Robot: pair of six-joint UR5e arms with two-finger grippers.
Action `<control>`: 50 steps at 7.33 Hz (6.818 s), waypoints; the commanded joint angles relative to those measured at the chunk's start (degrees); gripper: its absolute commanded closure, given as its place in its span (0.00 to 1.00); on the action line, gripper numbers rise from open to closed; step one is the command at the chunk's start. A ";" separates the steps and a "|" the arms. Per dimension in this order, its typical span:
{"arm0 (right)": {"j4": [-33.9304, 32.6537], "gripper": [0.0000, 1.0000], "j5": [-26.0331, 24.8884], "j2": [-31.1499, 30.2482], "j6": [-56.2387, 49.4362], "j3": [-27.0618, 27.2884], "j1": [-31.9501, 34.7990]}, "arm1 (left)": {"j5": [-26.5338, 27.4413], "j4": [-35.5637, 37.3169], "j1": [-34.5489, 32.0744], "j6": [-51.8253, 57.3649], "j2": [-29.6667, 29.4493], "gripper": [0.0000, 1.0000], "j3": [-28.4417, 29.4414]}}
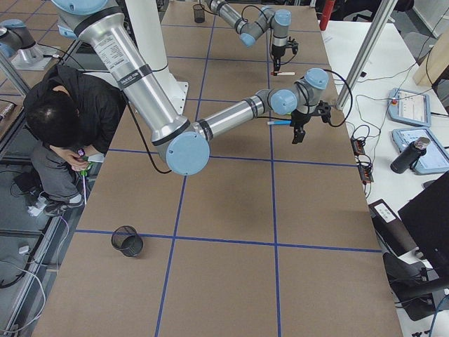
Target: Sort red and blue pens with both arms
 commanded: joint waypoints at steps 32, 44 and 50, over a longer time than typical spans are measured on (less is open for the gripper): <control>-2.24 1.00 -11.51 4.97 13.50 2.31 -10.33 | -5.07 34.48 -36.15 51.81 63.62 1.00 -45.11; -15.48 1.00 -21.13 -4.81 -17.69 12.53 -1.02 | -23.09 74.39 -60.52 64.02 72.89 1.00 -29.65; -29.68 1.00 -24.96 -4.89 -37.89 12.71 7.59 | -25.29 75.96 -60.70 67.10 73.15 1.00 -24.89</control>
